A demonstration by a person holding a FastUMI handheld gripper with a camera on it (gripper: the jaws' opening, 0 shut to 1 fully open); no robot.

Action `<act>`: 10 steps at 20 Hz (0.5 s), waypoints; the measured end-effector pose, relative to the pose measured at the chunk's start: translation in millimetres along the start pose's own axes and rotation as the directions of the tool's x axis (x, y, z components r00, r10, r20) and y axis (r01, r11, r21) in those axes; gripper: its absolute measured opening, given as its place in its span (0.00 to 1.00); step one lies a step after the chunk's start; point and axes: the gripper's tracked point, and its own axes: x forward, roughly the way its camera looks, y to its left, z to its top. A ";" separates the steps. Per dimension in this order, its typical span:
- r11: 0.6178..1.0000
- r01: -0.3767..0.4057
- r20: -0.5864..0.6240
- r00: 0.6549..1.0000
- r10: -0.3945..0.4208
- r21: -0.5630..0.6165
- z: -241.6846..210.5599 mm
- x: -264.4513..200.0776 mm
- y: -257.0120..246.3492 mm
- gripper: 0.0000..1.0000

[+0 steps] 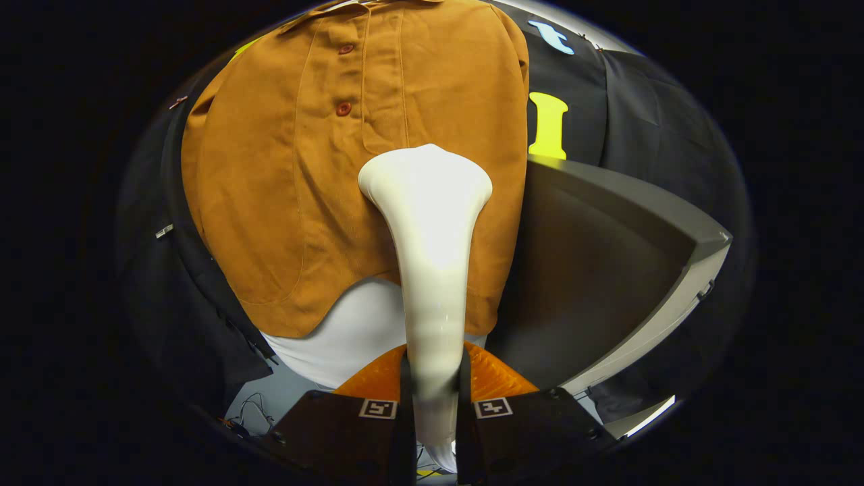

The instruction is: Iron the clothes twice with a garment steamer, once on the left side and once on the right side.

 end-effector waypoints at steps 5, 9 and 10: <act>1.000 0.015 -0.041 0.999 -0.014 0.026 -42.9 16.9 6.4 0.26; 1.000 0.022 -0.050 0.998 -0.022 0.008 -61.2 25.4 4.4 0.27; 1.000 0.028 -0.053 0.998 -0.027 0.005 -64.1 25.0 3.0 0.27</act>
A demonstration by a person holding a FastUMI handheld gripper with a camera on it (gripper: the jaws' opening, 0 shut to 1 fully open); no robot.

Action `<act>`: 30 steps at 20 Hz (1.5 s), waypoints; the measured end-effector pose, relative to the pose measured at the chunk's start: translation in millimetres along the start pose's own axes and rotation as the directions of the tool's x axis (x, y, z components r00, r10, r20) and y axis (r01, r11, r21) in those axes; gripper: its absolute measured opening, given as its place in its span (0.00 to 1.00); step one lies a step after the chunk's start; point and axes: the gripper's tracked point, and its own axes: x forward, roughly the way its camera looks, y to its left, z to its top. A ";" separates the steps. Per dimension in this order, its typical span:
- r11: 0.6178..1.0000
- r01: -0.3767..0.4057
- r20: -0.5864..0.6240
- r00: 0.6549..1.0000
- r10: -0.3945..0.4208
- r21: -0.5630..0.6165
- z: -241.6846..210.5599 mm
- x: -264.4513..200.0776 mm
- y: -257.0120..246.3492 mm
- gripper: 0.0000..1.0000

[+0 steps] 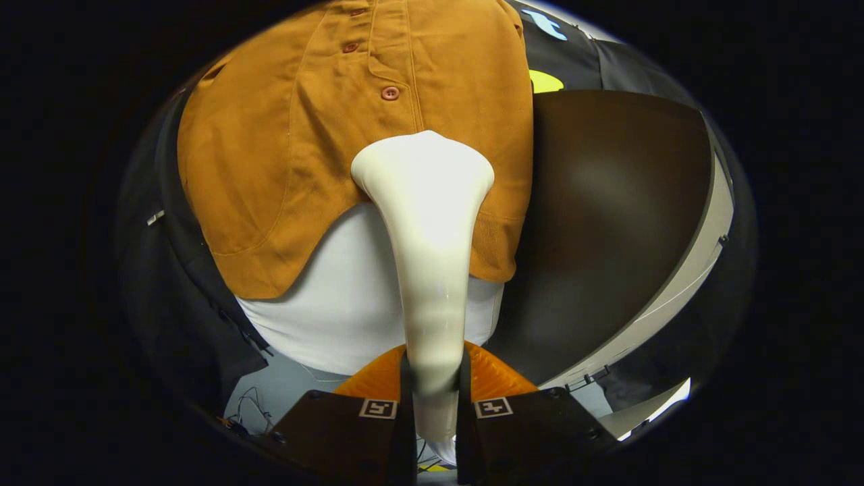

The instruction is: Iron the clothes twice with a garment steamer, once on the left side and once on the right side.

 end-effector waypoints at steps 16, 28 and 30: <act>0.999 0.014 0.130 0.991 -0.018 0.034 62.8 -131.2 -12.1 0.26; 0.999 -0.015 0.303 0.953 0.002 0.042 166.3 -234.5 15.3 0.26; 0.999 -0.023 0.337 0.942 0.011 0.034 187.5 -241.8 28.2 0.26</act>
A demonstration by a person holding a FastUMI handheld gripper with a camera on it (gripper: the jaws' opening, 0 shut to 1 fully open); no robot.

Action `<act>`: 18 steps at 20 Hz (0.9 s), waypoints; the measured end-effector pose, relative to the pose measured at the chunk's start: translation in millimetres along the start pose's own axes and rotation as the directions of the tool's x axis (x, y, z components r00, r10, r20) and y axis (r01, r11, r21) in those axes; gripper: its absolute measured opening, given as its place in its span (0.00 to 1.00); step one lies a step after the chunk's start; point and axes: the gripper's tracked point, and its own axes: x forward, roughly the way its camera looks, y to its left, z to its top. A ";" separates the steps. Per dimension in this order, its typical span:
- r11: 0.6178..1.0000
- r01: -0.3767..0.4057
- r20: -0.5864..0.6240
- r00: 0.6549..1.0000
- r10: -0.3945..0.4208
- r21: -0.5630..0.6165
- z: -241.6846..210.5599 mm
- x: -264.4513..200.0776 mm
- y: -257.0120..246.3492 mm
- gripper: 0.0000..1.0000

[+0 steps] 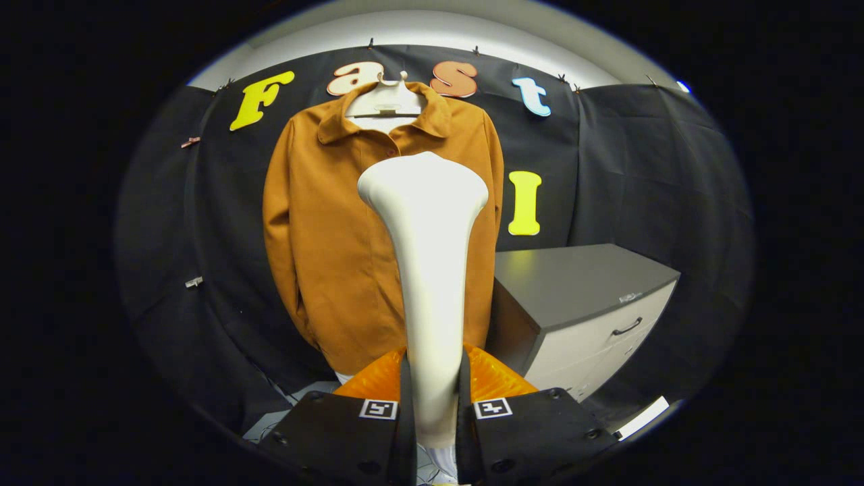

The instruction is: Iron the clothes twice with a garment steamer, once on the left side and once on the right side.

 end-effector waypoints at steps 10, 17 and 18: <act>0.998 -0.057 0.059 0.997 0.058 -0.022 42.8 53.5 61.4 0.26; 0.995 -0.056 0.051 0.997 0.060 -0.083 48.0 97.1 93.5 0.26; 0.995 -0.056 0.053 0.997 0.060 -0.087 48.8 102.0 99.0 0.26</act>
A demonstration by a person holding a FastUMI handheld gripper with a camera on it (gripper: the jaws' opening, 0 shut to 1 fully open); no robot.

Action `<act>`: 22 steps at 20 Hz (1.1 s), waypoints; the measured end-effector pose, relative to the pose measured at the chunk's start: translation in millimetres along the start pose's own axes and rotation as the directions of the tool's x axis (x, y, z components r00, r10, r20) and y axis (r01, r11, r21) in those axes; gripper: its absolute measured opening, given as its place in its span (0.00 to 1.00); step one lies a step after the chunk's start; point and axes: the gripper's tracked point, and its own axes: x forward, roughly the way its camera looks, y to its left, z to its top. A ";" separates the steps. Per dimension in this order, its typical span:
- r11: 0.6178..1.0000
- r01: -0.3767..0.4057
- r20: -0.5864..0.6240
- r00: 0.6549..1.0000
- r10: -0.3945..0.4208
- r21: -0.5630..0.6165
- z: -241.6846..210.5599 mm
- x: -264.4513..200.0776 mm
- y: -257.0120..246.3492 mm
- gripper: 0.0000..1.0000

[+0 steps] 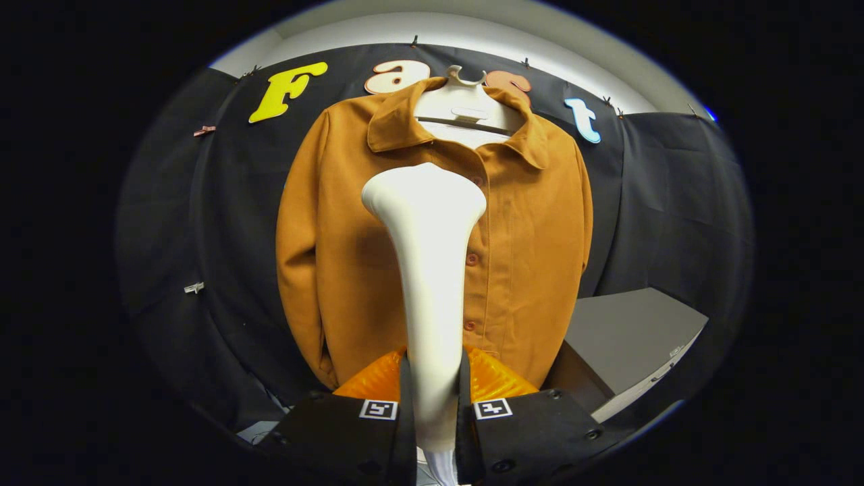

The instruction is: Iron the clothes twice with a garment steamer, once on the left side and once on the right side.

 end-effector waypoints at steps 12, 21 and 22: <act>0.999 0.030 -0.018 0.999 -0.031 -0.044 -42.3 24.3 26.2 0.26; 0.999 0.010 -0.096 0.995 -0.015 -0.052 -126.2 23.1 33.2 0.26; 0.999 0.007 -0.108 0.994 -0.013 -0.052 -135.8 23.0 31.5 0.26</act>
